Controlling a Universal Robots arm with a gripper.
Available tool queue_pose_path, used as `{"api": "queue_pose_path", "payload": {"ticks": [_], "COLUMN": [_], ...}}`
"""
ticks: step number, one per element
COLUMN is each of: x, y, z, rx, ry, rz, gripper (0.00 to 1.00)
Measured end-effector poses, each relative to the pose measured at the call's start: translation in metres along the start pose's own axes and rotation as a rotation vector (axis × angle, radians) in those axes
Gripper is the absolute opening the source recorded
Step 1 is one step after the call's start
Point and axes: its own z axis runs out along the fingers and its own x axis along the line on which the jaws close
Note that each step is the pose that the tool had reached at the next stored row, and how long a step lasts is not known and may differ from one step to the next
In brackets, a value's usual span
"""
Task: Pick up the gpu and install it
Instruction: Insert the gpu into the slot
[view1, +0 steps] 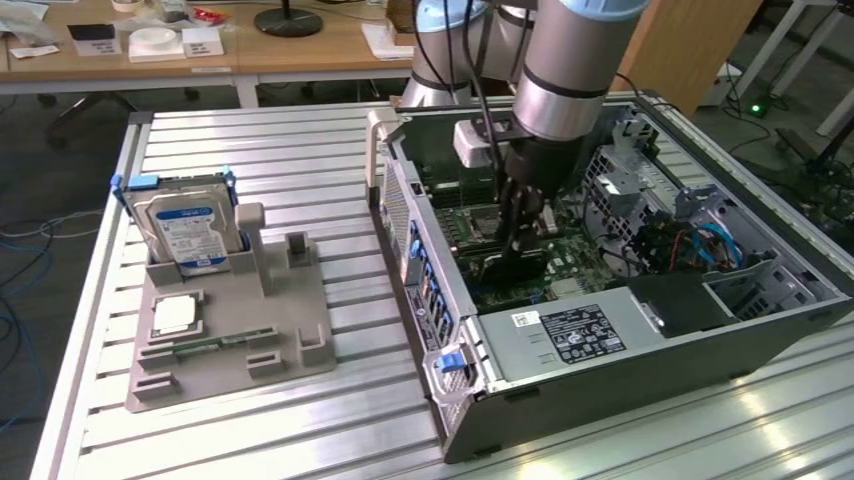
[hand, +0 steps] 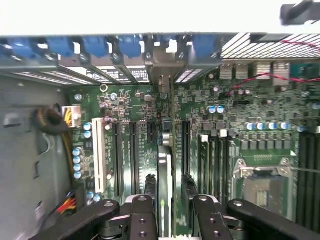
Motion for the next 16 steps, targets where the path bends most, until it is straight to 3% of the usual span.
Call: {"api": "queue_pose_path", "payload": {"ticks": [2, 5, 6, 8, 10, 12, 16], "x": [-0.0001, -0.0001, -0.0001, -0.0001, -0.0001, -0.0001, -0.0001], "y": [-0.0001, -0.0001, -0.0001, -0.0001, -0.0001, -0.0001, -0.0001], "z": [-0.0055, -0.0056, -0.0056, -0.0057, -0.0057, -0.0057, -0.0057], "rx": [0.0005, 0.0007, 0.0007, 0.0006, 0.0006, 0.0006, 0.0006], "ry": [0.0, -0.0003, -0.0003, -0.0002, -0.0001, -0.0001, -0.0001], "rz": [0.0, 0.0, 0.0, 0.0, 0.0, 0.0, 0.0], "gripper": [0.35, 0.35, 0.33, 0.21, 0.21, 0.1, 0.11]}}
